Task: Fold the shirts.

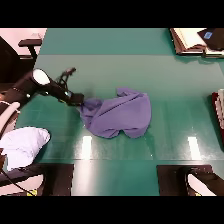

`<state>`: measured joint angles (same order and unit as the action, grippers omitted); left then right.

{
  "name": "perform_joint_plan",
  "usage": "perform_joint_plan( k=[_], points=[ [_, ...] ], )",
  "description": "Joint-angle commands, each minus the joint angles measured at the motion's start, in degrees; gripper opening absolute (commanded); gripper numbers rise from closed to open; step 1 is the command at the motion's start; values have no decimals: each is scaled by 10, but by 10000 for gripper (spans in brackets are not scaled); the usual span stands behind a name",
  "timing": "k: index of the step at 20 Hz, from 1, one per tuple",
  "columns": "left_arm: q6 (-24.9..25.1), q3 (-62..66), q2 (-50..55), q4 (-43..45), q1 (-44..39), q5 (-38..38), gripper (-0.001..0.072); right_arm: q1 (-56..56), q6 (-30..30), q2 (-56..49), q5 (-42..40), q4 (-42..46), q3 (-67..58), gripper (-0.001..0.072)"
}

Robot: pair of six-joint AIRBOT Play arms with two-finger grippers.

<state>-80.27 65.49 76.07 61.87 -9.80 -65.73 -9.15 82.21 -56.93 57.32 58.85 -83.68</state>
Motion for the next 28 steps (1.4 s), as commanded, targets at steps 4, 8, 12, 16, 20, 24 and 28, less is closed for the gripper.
perform_joint_plan(
  k=[4, 8, 12, 16, 20, 24, 28],
  points=[
    [-25, 158, -85, 115, 33, -3, 22, 0, 0, -106, 139, 42, 0, 21],
    [-24, 162, -98, 121, 33, -17, 22, -7, 0, -211, 163, 20, 28, 481],
    [-24, 162, -98, 121, 33, -23, 22, -18, -24, -313, 143, -74, 65, 480],
    [-24, 161, -96, 121, 33, -23, 22, -57, -43, -403, 132, -119, 32, 481],
    [-24, 160, -96, 120, 33, -23, 23, -104, -42, -479, 132, -118, -42, 481],
    [-24, 160, -97, 119, 33, -24, 23, -127, -42, -530, 132, -109, -110, 284],
    [-36, 164, -112, 119, 33, -11, 21, -121, -43, -510, 123, -94, -167, 19]
  ],
)
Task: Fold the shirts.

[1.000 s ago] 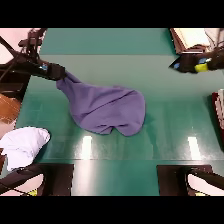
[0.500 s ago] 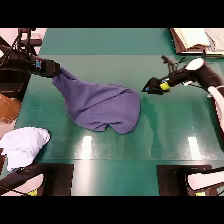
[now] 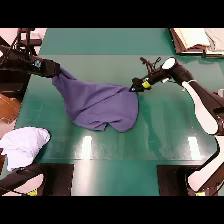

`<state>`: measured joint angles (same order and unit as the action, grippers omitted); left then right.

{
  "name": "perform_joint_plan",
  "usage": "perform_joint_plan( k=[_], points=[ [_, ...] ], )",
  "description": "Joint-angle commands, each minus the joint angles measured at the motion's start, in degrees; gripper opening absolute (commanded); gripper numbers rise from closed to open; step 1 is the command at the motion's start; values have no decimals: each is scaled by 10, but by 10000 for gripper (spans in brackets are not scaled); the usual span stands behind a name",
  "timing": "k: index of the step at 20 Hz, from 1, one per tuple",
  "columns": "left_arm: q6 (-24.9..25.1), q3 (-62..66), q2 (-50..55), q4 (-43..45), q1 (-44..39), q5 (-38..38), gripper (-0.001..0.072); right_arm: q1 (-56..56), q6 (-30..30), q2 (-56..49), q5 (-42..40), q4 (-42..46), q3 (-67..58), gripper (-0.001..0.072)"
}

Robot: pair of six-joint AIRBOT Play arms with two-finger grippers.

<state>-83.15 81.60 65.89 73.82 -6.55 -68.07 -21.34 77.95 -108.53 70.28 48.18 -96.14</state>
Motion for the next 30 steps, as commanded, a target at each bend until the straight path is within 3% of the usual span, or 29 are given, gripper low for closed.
perform_joint_plan(
  k=[1, 4, 9, 14, 18, 23, 27, 30],
  points=[
    [-10, 13, -25, 1, 0, 22, 21, 5, -1, 27, -6, 30, -60, 19],
    [-21, 86, -79, 0, 0, 43, 21, 24, 0, 129, 5, 90, -130, 19],
    [-24, 243, -168, -10, 0, 64, 21, 44, 0, 310, 41, 105, -222, 19],
    [-35, 372, -194, -25, 0, 81, 20, 44, 1, 488, 6, 124, -153, 18],
    [-35, 389, -194, -24, 0, 80, 20, 44, 37, 546, -8, 181, -141, 18],
    [-39, 287, -172, 2, 0, 59, 20, 44, 90, 491, 37, 194, -141, 18],
    [-38, 182, -72, 27, 0, 15, 22, 44, 122, 348, 130, 193, -141, 18],
    [-38, 102, 41, 27, 0, 24, 22, 37, 131, 217, 171, 195, -141, 19]
  ],
)
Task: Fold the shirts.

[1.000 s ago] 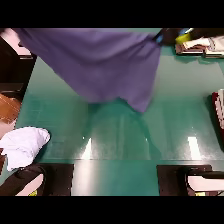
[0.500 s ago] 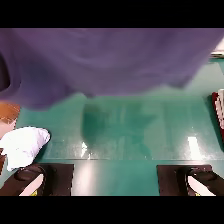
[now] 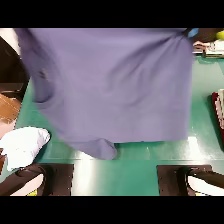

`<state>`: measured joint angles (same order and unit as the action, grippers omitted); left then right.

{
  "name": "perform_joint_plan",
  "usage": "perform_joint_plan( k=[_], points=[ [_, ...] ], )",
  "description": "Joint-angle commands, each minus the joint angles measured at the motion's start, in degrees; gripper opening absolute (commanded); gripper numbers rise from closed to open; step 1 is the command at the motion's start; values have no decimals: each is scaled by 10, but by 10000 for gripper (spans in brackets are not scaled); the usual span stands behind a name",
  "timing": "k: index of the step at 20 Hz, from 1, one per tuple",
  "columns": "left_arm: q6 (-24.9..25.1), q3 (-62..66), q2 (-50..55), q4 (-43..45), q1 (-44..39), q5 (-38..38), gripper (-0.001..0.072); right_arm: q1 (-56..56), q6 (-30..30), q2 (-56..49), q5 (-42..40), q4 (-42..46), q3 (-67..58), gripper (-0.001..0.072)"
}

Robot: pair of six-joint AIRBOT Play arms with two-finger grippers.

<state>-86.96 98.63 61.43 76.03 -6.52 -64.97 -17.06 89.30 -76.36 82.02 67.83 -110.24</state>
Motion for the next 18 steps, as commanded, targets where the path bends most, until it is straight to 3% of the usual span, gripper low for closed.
perform_joint_plan(
  k=[1, 5, 10, 11, 12, 13, 14, 16, 18],
  points=[
    [0, -88, 126, 4, 0, 7, 23, -11, 17, -149, 45, -2, 0, 19],
    [4, -107, 268, 3, 0, 49, 22, -35, 17, -272, -27, -4, 0, 19],
    [4, -106, 304, 3, 0, 91, 23, -46, 17, -315, -73, -8, 0, 22],
    [4, -103, 304, 3, 0, 90, 23, -45, 17, -314, -78, -9, -1, 57],
    [4, -101, 304, 3, 0, 89, 33, -42, 17, -315, -75, -9, -7, 220],
    [4, -99, 304, 3, 0, 88, 310, -40, 17, -315, -70, -8, -15, 374],
    [3, -93, 304, 3, 0, 82, 674, -35, 16, -315, -63, -9, -27, 384],
    [4, -67, 299, 7, 0, 36, 614, -25, 8, -314, -20, -9, -63, 383],
    [6, -53, 277, 41, 0, -19, 614, -12, -23, -289, 23, -8, -59, 383]
  ],
)
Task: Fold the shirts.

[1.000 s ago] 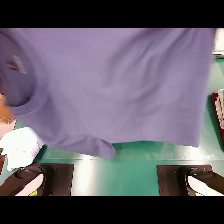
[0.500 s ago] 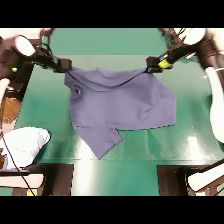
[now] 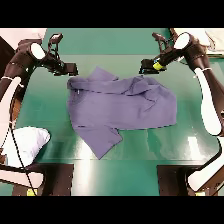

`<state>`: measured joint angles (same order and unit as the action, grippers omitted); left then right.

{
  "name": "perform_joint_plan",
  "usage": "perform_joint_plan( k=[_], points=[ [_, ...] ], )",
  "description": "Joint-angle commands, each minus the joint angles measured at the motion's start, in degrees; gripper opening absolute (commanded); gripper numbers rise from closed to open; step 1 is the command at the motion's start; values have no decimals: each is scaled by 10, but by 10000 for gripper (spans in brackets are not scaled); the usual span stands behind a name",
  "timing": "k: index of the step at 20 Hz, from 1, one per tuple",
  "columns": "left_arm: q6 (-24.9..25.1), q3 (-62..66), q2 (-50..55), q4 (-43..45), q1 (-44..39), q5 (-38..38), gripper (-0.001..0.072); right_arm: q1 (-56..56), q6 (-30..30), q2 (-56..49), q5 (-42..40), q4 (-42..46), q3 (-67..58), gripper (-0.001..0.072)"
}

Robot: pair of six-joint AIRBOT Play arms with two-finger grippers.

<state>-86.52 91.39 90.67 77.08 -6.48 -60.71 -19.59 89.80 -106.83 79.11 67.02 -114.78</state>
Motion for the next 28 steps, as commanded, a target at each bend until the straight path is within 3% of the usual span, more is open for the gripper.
perform_joint_plan(
  k=[1, 3, 7, 15, 20, 24, 25, 26, 27, 28],
  points=[
    [2, 19, -30, 53, 0, -89, 614, 20, -39, 43, 60, -1, 14, 383],
    [6, -1, -59, 71, 0, -141, 614, 36, -53, 105, 64, -4, 85, 383],
    [-5, -167, -144, 47, 0, -147, 614, 71, -80, 232, 47, -92, 237, 382],
    [-66, -496, -289, -57, 0, -36, 615, 81, -85, 395, -32, -105, 398, 382],
    [-61, -565, -288, -173, 0, 41, 614, 81, -85, 430, -38, -104, 432, 382],
    [-19, -582, -288, -253, -10, 54, 612, 82, -85, 430, -42, -104, 431, 382],
    [-16, -582, -288, -256, -15, 54, 497, 85, -85, 430, -40, -103, 431, 382],
    [-15, -582, -288, -255, -18, 55, 202, 94, -85, 430, -33, -100, 431, 382],
    [-14, -580, -289, -255, -18, 53, 33, 109, -92, 430, -19, -99, 432, 382],
    [-15, -570, -289, -244, -18, 47, 23, 131, -101, 430, -2, -98, 436, 383]
  ],
)
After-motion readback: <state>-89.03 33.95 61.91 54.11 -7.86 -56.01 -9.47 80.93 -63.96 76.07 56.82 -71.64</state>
